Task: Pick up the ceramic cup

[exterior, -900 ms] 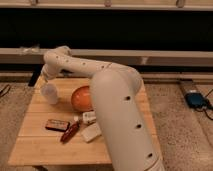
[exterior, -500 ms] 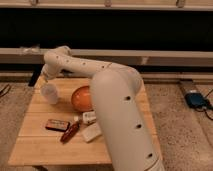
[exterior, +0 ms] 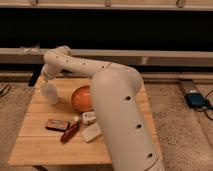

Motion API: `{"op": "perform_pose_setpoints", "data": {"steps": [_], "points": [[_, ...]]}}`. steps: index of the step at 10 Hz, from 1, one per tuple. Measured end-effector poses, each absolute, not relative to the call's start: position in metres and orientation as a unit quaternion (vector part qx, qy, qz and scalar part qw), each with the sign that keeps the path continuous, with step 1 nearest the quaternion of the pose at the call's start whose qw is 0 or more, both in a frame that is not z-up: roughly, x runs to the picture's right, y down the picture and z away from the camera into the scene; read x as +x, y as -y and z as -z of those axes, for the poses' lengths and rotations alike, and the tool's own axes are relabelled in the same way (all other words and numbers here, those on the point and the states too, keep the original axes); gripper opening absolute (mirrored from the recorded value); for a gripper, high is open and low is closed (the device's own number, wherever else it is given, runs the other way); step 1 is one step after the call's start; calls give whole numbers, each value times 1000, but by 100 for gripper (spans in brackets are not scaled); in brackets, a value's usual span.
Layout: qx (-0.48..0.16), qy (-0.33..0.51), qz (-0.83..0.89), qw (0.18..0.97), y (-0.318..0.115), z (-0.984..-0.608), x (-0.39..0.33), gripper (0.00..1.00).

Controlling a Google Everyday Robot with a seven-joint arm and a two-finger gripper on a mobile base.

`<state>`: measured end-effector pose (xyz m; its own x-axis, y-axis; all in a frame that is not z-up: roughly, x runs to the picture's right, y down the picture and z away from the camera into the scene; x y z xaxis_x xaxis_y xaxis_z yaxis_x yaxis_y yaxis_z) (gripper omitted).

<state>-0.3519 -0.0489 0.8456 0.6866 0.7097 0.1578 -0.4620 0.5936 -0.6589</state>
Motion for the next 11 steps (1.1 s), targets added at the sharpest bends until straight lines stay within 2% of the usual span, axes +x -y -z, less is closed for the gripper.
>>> {"op": "perform_pose_setpoints", "data": {"steps": [11], "points": [[-300,189,-332,874,52,-848,-344,80]]}}
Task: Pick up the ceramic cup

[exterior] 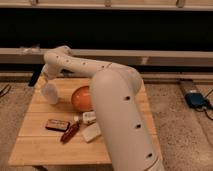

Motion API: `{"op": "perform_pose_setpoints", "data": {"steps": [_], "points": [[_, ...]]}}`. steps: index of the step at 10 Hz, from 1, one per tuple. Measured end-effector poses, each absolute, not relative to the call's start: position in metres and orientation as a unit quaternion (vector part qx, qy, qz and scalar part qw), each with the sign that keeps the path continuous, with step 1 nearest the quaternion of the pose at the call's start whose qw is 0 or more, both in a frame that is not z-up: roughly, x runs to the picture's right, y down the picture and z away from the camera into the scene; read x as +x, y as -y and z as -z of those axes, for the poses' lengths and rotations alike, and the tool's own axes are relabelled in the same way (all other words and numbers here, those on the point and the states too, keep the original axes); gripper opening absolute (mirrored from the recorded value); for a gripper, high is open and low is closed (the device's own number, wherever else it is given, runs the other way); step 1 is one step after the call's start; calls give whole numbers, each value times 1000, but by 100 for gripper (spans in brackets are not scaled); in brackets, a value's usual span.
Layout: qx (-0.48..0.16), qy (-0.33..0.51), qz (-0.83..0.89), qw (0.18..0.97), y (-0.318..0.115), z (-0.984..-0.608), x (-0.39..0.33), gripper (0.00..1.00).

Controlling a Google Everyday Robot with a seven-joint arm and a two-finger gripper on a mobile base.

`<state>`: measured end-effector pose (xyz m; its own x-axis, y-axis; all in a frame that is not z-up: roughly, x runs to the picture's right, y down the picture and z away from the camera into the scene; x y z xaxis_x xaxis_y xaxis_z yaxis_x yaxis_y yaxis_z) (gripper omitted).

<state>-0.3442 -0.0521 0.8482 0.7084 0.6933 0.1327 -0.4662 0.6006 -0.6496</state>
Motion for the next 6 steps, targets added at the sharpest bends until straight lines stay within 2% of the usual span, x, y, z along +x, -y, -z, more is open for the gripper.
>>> {"op": "perform_pose_setpoints", "data": {"steps": [6], "points": [[-271,138,-355,884,61,-859,-287,80]]}}
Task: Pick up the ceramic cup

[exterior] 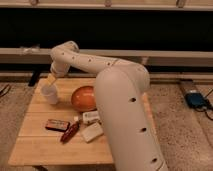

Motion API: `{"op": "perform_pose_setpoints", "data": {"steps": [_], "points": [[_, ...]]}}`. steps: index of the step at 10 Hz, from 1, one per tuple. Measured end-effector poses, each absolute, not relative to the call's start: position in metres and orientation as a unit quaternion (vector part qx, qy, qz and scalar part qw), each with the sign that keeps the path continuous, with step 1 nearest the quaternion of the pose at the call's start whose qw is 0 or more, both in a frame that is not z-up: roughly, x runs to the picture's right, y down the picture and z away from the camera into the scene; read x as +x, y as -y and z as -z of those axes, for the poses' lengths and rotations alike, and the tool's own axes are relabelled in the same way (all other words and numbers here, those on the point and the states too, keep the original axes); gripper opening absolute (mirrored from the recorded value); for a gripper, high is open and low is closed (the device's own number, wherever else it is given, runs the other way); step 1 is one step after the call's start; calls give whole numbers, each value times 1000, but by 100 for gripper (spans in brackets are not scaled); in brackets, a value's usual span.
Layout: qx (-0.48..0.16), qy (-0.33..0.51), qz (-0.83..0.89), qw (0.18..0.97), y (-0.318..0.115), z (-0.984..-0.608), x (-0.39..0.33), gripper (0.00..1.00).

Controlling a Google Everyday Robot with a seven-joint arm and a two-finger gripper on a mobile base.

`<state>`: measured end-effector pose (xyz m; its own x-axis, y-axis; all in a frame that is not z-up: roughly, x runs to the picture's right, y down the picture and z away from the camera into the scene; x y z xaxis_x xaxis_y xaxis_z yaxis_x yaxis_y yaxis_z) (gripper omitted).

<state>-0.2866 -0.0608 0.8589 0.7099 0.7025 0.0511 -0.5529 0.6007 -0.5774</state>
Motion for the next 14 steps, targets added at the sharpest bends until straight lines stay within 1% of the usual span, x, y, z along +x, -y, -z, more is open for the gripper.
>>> {"op": "perform_pose_setpoints", "data": {"steps": [4,8,9,10,12,14], "points": [[-284,124,-368,877,34,-889,-280,80],[-294,118,-360,878,31,-902,-292,80],[-297,117,-354,879,31,-905,-297,77],[-300,117,-351,880,31,-907,-300,71],[-305,118,-341,881,31,-909,-307,49],[-309,118,-337,882,30,-909,-310,28]]}}
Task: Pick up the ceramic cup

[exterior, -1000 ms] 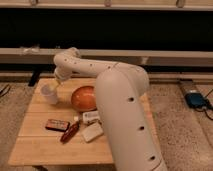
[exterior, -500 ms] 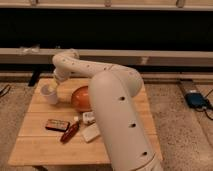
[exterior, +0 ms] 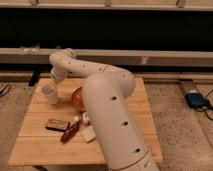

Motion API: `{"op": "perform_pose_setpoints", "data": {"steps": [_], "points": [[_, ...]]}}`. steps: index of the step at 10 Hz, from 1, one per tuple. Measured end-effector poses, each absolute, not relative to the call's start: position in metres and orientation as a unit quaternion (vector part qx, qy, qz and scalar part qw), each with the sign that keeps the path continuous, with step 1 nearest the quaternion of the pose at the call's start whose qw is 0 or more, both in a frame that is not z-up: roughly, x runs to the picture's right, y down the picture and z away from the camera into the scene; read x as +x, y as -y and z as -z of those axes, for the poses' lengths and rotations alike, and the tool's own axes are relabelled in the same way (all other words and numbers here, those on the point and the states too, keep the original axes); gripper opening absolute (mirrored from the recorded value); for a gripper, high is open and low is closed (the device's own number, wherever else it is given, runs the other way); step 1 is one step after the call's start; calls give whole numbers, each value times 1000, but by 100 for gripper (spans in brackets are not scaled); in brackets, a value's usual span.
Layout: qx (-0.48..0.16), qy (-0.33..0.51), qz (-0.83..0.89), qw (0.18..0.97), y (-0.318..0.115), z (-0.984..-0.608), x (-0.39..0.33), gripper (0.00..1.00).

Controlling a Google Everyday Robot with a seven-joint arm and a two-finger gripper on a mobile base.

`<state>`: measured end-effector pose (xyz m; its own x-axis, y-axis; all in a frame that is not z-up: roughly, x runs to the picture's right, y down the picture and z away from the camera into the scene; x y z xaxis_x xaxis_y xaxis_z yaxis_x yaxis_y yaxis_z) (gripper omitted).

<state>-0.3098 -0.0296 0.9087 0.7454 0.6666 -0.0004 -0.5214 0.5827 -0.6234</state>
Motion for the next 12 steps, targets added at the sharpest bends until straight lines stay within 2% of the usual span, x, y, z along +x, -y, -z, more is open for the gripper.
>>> {"op": "perform_pose_setpoints", "data": {"steps": [2,4,8,12], "points": [[-311,118,-333,882,27,-905,-308,8],[-307,130,-334,881,33,-890,-305,0],[-272,147,-342,887,69,-837,-295,0],[-250,157,-347,890,94,-806,-279,0]]}}
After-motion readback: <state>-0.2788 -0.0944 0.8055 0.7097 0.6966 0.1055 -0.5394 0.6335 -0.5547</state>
